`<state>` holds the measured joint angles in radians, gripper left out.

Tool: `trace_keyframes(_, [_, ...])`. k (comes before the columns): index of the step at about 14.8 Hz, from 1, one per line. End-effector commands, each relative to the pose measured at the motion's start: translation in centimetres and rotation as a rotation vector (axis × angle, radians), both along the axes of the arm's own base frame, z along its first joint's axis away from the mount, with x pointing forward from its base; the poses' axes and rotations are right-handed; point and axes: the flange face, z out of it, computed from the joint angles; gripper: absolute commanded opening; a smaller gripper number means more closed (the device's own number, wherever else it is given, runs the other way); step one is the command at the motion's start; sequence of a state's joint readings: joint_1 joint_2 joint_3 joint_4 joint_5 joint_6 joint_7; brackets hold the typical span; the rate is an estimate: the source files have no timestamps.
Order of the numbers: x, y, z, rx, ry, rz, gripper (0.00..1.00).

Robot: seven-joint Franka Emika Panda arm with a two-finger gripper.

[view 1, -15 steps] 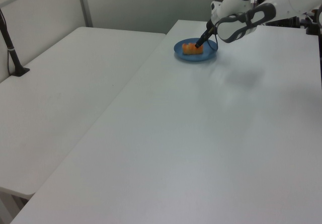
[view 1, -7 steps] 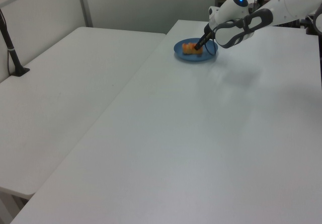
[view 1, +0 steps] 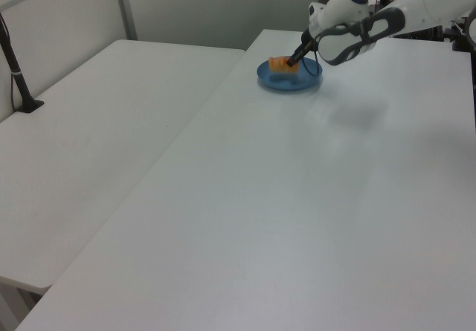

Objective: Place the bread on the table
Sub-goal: 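Lower the gripper and close it around the bread roll, then lift the bread roll off the plate and carry it onto the bare table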

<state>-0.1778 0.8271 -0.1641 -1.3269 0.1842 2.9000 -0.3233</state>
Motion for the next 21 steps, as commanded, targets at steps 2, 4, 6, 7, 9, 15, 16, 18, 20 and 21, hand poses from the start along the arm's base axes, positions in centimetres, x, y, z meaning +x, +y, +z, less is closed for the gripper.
trace_keyframes(2, [-2.7,3.4,6.2,0.07,-0.034,0.012,0.0])
trace_keyframes(4, [-3.2,6.1,7.3,0.11,-0.012,0.026,0.0])
trace_keyframes(6, [-4.3,9.2,9.2,0.154,0.057,0.056,0.0])
trace_keyframes(7, [-4.7,11.2,9.7,0.173,0.1,0.081,0.0])
trace_keyframes(9, [-5.3,14.8,9.2,0.222,0.208,0.102,0.0])
trace_keyframes(15, [-5.7,25.2,5.0,0.256,0.341,-0.028,0.0])
trace_keyframes(16, [-5.7,26.4,3.8,0.24,0.351,-0.043,0.0])
trace_keyframes(18, [-5.5,28.1,2.5,0.223,0.347,-0.062,0.0])
trace_keyframes(20, [-5.4,29.7,1.7,0.211,0.333,-0.056,0.0])
trace_keyframes(21, [-5.4,29.9,1.4,0.205,0.333,-0.052,0.0])
